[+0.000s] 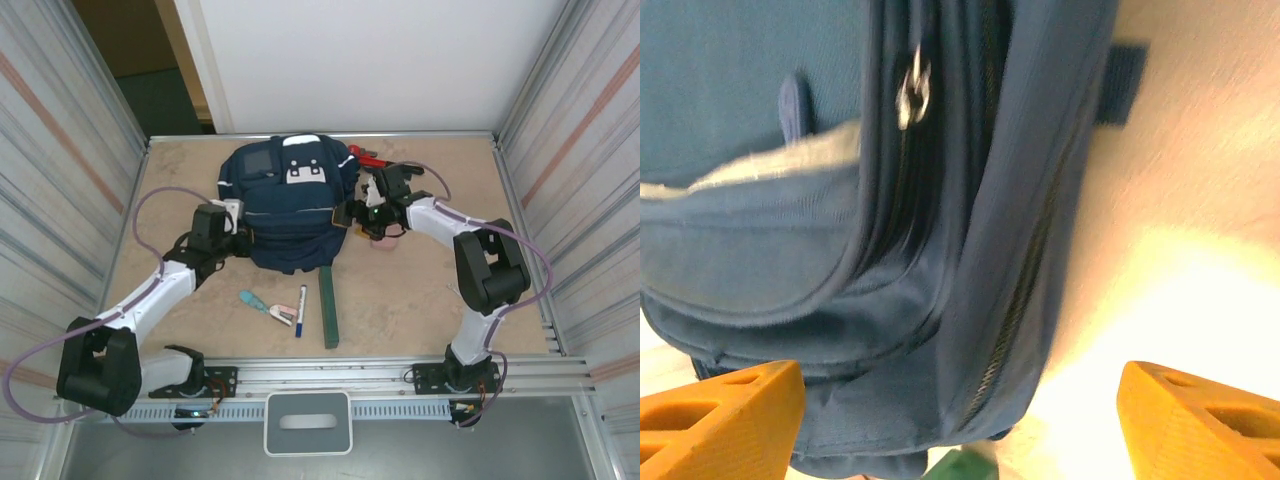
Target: Pack books, pencil case, and school supplies into a backpack
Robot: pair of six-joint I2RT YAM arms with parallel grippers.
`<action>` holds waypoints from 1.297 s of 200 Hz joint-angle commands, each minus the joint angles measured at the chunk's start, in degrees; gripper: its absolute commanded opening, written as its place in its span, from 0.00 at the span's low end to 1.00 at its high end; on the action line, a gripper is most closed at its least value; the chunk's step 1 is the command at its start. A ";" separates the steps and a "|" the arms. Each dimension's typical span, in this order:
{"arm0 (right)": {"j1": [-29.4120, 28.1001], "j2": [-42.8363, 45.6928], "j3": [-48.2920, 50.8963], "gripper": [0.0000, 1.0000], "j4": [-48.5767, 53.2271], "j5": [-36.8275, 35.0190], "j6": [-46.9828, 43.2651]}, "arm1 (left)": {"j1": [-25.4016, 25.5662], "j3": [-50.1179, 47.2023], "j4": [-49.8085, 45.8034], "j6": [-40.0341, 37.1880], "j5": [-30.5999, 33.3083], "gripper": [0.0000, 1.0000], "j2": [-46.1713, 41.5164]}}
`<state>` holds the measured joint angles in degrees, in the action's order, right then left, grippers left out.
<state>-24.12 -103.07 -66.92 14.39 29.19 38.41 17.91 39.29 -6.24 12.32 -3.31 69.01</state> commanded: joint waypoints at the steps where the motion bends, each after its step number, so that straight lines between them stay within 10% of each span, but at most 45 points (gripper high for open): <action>1: -3.62 0.47 2.06 0.81 -8.02 -2.18 6.21 | 1.70 0.44 0.36 1.05 0.86 0.00 -1.52; 16: -4.77 -1.31 1.69 0.79 -9.84 -2.95 7.43 | 3.02 0.39 0.26 0.88 1.57 0.00 -1.51; 49: -3.21 -2.50 0.73 0.21 -9.44 -4.83 5.49 | 3.23 0.68 -1.57 -1.25 5.05 0.00 -1.60; 77: -1.18 -0.82 0.77 0.00 -6.34 -4.79 1.71 | 0.31 1.05 -3.00 -3.24 8.55 0.00 -0.70; 185: 2.42 -1.94 -2.44 0.00 -0.52 3.57 -6.50 | -12.30 5.58 -0.09 -3.99 2.16 0.00 8.94; 220: 2.01 -2.98 -4.59 0.00 1.89 0.89 -7.10 | -11.07 1.66 4.70 -2.76 -8.42 0.00 2.48; 259: -0.13 -4.70 -11.94 0.39 7.61 -3.65 -9.31 | -4.52 0.34 5.98 -3.21 -9.64 0.00 -4.32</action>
<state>-23.99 -107.31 -73.49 17.91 30.98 32.58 10.59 39.77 -2.85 9.65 -13.08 69.28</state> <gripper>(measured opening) 0.312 0.129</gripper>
